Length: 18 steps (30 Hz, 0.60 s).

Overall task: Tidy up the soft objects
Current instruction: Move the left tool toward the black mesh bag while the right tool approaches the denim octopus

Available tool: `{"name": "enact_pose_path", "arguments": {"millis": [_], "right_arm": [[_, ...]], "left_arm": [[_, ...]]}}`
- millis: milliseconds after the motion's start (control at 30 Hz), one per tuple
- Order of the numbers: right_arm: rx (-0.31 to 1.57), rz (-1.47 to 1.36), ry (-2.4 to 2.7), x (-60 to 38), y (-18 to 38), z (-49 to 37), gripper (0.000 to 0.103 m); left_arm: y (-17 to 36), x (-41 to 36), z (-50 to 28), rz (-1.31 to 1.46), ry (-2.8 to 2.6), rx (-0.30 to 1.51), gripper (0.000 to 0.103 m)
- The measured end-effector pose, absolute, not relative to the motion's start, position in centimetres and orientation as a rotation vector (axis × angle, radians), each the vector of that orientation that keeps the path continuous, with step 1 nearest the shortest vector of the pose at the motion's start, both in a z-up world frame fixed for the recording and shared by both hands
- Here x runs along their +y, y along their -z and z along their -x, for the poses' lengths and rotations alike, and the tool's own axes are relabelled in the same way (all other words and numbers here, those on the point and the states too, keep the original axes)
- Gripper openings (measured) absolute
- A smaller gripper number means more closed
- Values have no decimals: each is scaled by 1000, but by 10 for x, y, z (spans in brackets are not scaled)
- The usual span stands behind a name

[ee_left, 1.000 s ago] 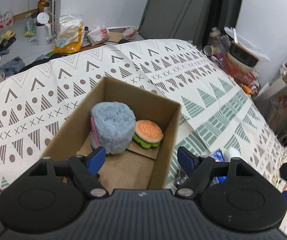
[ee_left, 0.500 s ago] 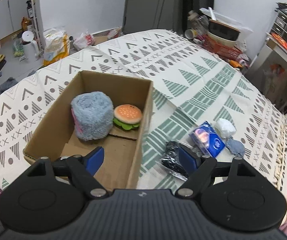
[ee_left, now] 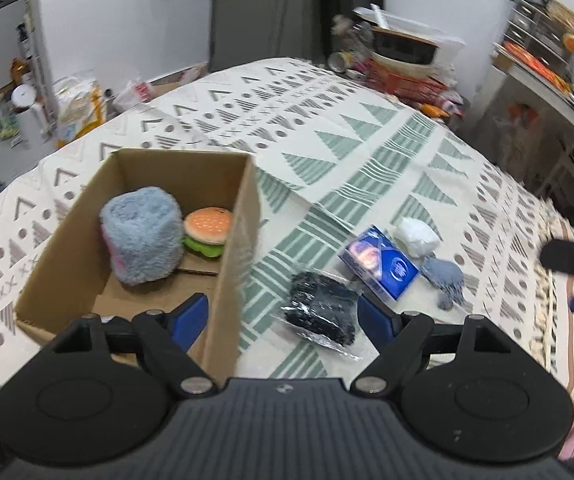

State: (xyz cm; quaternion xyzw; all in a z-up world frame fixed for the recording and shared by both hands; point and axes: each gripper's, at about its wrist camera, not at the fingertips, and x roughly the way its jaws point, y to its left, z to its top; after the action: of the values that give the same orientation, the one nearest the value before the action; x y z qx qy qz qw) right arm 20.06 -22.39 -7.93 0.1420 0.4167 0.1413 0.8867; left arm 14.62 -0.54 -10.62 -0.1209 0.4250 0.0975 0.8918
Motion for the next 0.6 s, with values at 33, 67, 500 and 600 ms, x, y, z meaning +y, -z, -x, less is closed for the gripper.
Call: {"name": "enact_pose_path", "arguments": {"millis": [33, 67, 500, 600], "right_arm": [[869, -312, -296, -225, 82, -202, 103], [874, -330, -300, -226, 86, -204, 103], [971, -387, -283, -232, 127, -234, 102], [986, -397, -298, -233, 135, -241, 101]], "left_arm": [[107, -9, -146, 232, -201, 877, 80], [108, -13, -146, 207, -202, 866, 80], [124, -37, -169, 197, -129, 877, 77], [132, -41, -177, 188, -133, 896, 77]]}}
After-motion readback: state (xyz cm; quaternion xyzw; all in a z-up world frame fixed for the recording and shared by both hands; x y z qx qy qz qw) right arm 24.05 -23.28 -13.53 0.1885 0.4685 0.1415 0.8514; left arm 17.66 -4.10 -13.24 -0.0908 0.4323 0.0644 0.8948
